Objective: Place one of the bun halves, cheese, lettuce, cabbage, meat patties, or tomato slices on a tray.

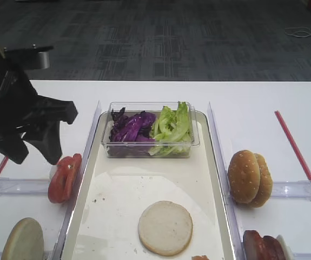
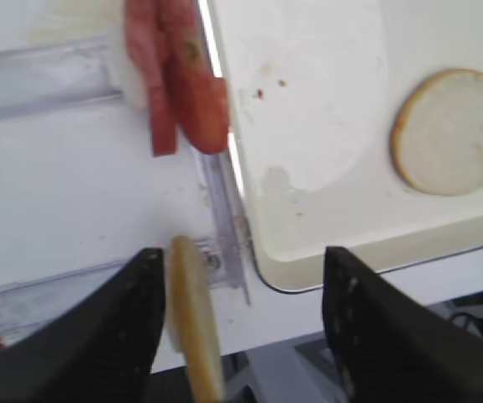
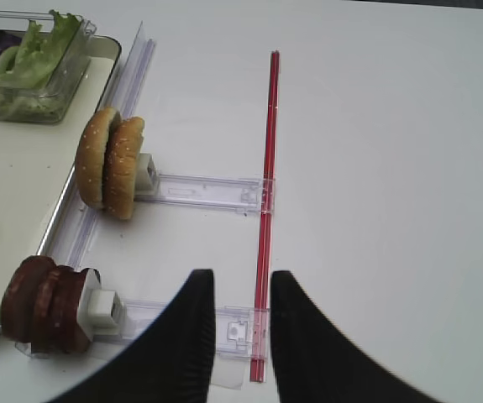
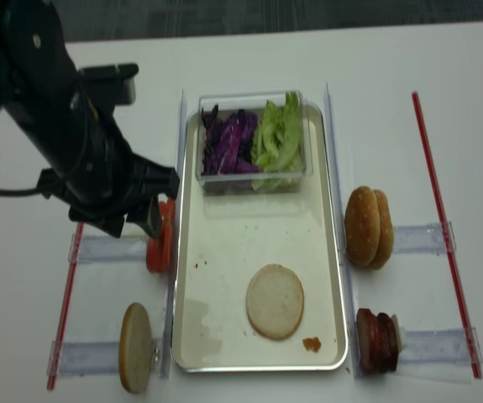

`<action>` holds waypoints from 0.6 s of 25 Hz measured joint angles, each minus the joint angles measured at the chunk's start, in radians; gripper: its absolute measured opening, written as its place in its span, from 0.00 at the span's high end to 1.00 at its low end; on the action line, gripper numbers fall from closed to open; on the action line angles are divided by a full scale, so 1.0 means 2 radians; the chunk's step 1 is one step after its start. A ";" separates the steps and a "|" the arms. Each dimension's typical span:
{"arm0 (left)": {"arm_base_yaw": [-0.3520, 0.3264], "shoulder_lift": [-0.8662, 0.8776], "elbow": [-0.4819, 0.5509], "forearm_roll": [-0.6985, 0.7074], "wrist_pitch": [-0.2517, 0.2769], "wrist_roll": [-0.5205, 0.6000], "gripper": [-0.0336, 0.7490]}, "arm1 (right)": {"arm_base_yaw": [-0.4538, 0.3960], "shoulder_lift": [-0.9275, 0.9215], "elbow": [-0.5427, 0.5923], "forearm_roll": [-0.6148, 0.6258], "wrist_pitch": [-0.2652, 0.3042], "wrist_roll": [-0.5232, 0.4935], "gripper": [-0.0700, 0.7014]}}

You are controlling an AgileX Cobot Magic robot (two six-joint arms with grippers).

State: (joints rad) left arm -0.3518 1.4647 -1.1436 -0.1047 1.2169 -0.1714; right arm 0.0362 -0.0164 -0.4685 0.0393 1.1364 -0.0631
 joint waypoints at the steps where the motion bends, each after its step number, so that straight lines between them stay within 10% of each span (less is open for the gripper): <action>1: 0.000 -0.006 0.000 0.018 0.000 -0.006 0.45 | 0.000 0.000 0.000 0.000 0.000 0.001 0.65; 15: 0.116 -0.073 0.056 0.057 0.003 0.014 0.45 | 0.000 0.000 0.000 0.000 0.000 0.001 0.65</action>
State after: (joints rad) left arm -0.1205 1.3178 -1.0321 0.0092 1.2228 -0.1430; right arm 0.0362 -0.0164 -0.4685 0.0393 1.1364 -0.0611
